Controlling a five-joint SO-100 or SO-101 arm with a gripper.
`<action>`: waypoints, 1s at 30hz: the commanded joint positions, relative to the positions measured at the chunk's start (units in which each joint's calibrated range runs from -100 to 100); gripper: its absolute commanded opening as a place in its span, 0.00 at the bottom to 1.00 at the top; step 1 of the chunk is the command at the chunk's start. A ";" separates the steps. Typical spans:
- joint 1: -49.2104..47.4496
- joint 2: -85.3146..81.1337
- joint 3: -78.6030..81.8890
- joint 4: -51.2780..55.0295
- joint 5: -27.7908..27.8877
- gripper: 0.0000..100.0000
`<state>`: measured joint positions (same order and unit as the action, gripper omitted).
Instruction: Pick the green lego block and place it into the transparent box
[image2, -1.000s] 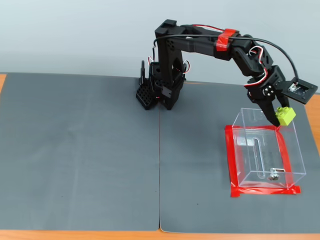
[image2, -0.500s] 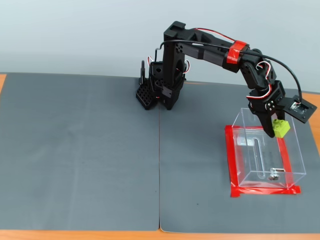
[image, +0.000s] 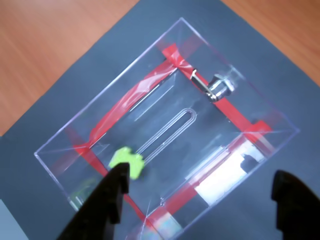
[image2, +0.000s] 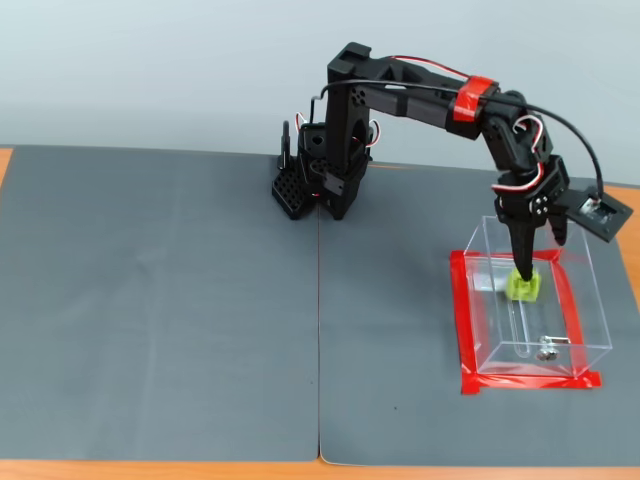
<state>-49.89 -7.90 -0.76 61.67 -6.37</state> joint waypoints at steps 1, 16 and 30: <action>1.59 -1.30 -6.79 2.74 0.20 0.32; 13.45 -12.74 -12.85 7.35 0.30 0.02; 35.38 -39.03 10.76 6.65 0.30 0.02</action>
<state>-19.16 -40.02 5.70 68.78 -6.23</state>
